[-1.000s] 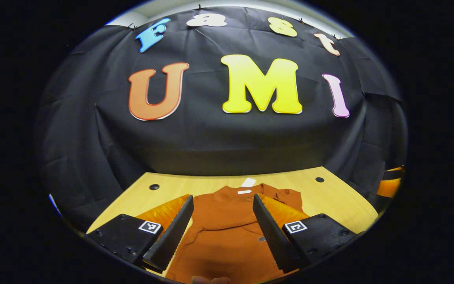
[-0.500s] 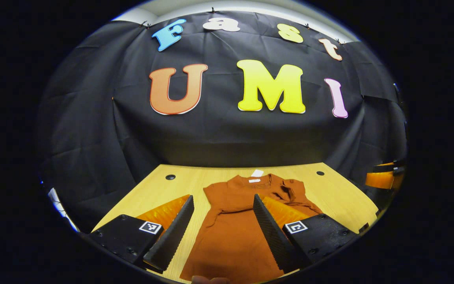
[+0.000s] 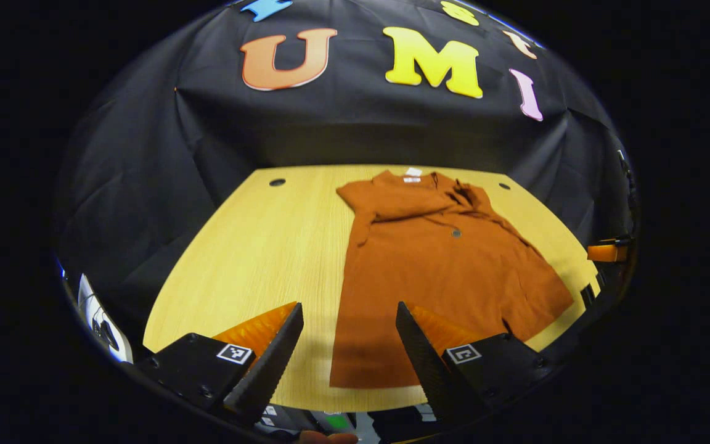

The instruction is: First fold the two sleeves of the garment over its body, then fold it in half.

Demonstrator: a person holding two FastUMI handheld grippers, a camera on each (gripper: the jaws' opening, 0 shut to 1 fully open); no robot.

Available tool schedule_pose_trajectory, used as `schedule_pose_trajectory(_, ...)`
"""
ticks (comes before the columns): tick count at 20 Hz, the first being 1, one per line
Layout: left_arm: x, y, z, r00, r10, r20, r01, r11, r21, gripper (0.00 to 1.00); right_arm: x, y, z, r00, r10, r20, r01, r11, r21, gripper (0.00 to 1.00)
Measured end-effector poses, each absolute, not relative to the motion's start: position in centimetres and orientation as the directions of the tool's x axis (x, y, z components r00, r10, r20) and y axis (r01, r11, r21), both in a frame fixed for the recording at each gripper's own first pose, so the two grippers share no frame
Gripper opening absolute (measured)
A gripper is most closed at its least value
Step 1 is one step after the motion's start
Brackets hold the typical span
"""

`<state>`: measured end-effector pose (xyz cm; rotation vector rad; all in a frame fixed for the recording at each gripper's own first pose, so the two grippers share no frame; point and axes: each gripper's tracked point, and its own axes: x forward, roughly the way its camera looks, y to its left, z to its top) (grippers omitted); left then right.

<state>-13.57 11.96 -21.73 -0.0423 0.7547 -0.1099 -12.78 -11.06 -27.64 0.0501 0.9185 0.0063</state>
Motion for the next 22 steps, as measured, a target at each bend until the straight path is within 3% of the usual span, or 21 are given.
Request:
schedule_pose_trajectory(8, -18.2, 12.1, -28.9, 0.579, -0.163, -0.799, 0.01, 0.981, -0.193, 1.0, -16.4, -12.0, -33.4, 0.491, -0.029, -0.871, 0.059, 0.998, 0.0, 0.98)
schedule_pose_trajectory(15, -18.1, 10.9, -30.0, 0.542, -0.185, -0.82, 0.042, 0.98, -0.194, 0.99, -16.4, -11.3, -35.9, 0.435, -0.05, -0.899, 0.053, 0.998, -0.03, 0.98)
schedule_pose_trajectory(18, -18.0, 10.6, -30.1, 0.527, -0.171, -0.832, 0.051, 0.984, -0.17, 0.99, -16.9, -10.8, -36.7, 0.395, -0.051, -0.917, 0.076, 0.997, -0.023, 0.82)
schedule_pose_trajectory(19, -17.9, 10.7, -30.3, 0.523, -0.161, -0.837, 0.059, 0.987, -0.153, 0.96, -16.5, -10.6, -36.9, 0.411, -0.034, -0.911, 0.072, 0.997, -0.005, 0.7)
schedule_pose_trajectory(20, -18.0, 10.8, -30.3, 0.519, -0.153, -0.841, 0.066, 0.988, -0.139, 0.94, -16.7, -10.4, -36.7, 0.402, -0.027, -0.915, 0.076, 0.997, 0.004, 0.71)
schedule_pose_trajectory(21, -17.9, 10.7, -30.3, 0.52, -0.154, -0.84, 0.072, 0.988, -0.136, 0.84, -16.4, -10.3, -36.7, 0.403, -0.028, -0.915, 0.084, 0.996, 0.006, 0.43)
schedule_pose_trajectory(22, -17.8, 10.6, -30.2, 0.518, -0.161, -0.84, 0.077, 0.987, -0.141, 0.77, -16.5, -10.3, -36.7, 0.393, -0.029, -0.919, 0.082, 0.997, 0.003, 0.37)
